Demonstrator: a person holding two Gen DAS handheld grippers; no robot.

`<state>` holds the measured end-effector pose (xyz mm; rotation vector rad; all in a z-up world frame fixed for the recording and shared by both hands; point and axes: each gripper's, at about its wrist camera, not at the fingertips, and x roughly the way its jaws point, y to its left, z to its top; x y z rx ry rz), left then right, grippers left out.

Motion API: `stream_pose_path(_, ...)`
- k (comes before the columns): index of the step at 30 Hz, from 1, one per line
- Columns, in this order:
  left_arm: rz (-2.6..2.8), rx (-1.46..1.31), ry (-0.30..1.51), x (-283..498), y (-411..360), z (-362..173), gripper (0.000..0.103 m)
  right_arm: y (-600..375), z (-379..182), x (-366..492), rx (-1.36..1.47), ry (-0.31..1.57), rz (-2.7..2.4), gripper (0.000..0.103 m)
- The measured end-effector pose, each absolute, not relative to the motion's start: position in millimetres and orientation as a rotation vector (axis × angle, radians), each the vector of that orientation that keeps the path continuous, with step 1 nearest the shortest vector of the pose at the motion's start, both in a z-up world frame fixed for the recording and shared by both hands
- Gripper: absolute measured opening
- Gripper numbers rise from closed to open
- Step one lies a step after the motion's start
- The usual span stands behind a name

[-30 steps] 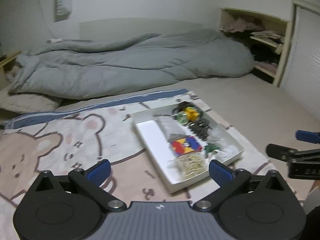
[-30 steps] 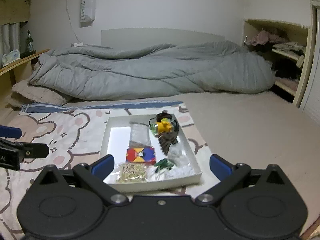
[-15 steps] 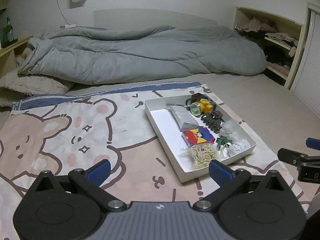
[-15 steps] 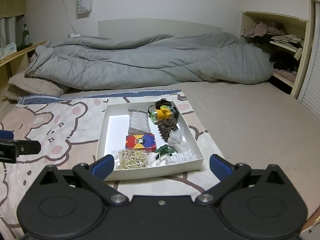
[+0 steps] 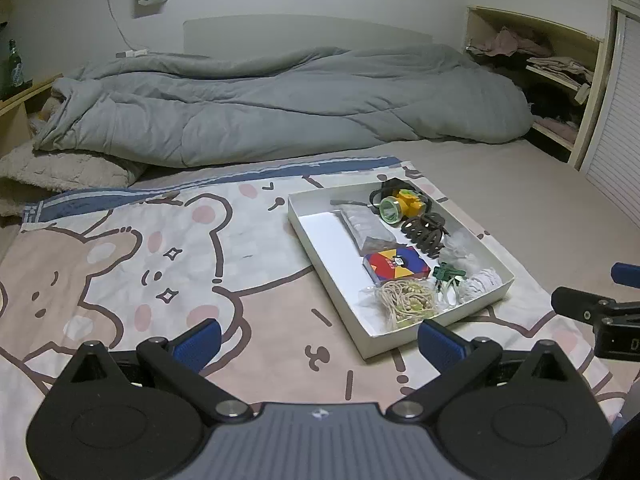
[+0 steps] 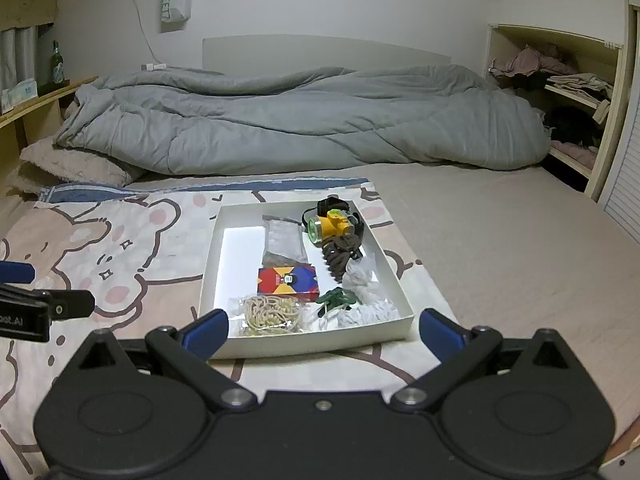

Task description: Organize objects

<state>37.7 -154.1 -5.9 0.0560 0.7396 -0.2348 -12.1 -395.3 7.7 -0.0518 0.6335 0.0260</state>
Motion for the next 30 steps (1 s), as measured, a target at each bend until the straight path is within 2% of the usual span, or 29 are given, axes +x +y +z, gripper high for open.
stream_pose_path(30, -0.238, 0.051, 0.734, 37.3, -154.1, -5.5, 0.103, -398.9, 6.2, -13.2, -0.045, 0.637, 0.044, 0.103)
